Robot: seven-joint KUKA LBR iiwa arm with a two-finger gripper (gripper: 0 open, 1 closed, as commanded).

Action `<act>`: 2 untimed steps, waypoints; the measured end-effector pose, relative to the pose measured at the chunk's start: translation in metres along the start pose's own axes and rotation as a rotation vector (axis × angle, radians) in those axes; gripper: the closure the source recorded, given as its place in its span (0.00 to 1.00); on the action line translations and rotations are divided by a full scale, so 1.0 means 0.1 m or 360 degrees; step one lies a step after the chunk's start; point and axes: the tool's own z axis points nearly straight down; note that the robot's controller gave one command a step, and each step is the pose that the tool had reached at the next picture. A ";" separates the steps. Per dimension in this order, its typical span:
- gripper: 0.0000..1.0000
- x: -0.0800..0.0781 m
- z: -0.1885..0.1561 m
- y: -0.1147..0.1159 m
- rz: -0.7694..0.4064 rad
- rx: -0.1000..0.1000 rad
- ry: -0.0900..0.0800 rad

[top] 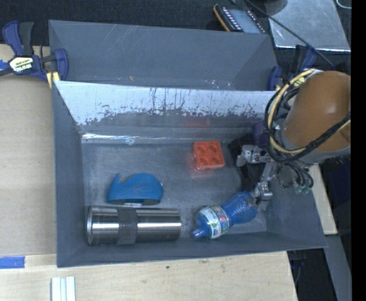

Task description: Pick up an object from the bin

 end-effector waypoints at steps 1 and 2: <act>0.00 0.15 0.86 -0.05 -0.0372 0.0001 0.0008; 0.00 0.21 0.47 -0.02 -0.0439 0.0001 -0.0005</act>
Offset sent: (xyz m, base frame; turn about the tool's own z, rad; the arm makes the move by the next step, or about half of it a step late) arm -0.0212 -0.0021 -0.0475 -0.2770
